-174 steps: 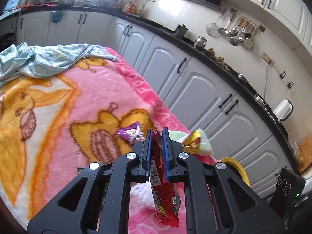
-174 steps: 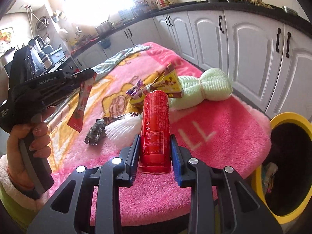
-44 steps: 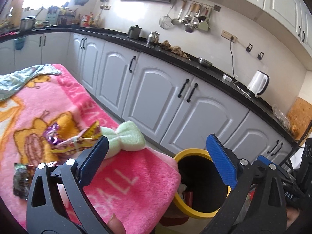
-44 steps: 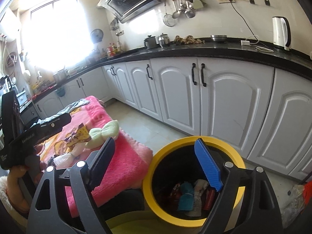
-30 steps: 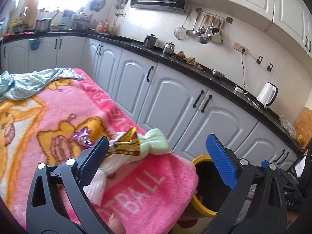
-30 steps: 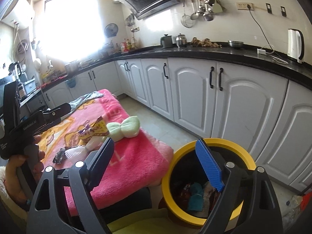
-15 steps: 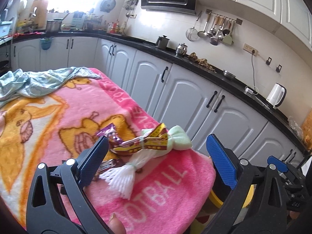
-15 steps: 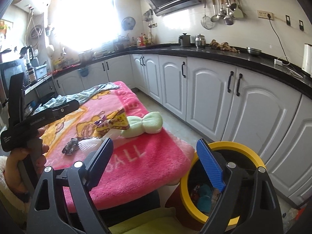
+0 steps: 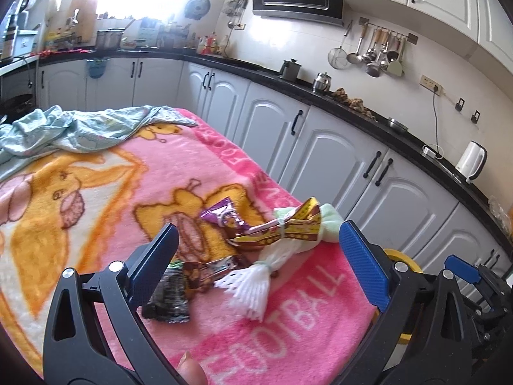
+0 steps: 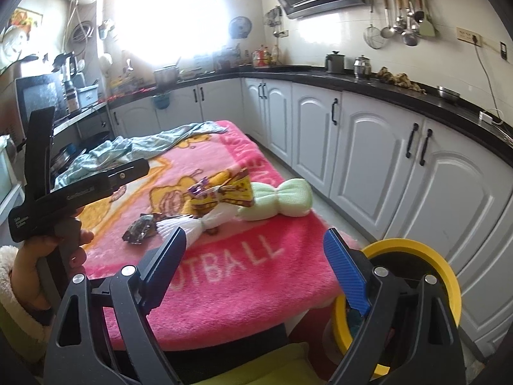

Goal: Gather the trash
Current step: 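Move both open tools back over the remaining wrappers on the blanket, then grasp the black snack packet with the left gripper while the right gripper grasps the yellow wrapper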

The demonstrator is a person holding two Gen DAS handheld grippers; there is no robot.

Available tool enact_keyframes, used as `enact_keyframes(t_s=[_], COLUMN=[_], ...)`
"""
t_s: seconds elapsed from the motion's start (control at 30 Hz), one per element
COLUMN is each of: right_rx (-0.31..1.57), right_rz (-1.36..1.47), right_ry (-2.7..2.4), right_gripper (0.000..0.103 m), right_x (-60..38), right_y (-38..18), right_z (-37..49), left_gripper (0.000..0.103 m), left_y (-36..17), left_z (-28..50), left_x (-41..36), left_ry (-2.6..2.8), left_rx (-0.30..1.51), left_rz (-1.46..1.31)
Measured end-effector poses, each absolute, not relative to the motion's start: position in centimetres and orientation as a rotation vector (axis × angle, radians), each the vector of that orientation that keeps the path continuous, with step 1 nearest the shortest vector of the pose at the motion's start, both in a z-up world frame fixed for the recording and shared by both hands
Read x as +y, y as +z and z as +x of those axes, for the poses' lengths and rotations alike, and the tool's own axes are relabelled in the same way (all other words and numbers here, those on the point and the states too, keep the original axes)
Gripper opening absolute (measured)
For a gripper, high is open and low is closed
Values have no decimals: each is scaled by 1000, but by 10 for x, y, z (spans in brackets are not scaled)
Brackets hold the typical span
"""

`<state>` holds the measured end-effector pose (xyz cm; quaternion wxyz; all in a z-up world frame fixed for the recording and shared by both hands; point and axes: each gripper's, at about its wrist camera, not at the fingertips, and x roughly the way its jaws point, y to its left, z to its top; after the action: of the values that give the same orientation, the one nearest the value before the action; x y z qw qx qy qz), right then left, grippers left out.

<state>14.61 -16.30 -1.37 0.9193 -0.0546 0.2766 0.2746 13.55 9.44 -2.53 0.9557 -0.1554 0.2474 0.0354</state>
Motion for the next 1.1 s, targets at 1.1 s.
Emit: enact_keyframes(t_s=[1.1], right_rx=[716], right_rz=[-192], right_ry=[664], right_gripper=[87], right_x=[-69], right_y=[-66], right_z=[280], left_gripper=[66], left_y=[-114], left_z=[138], left_x=[168], left_ry=[123], left_rx=[760], left_rz=[-497])
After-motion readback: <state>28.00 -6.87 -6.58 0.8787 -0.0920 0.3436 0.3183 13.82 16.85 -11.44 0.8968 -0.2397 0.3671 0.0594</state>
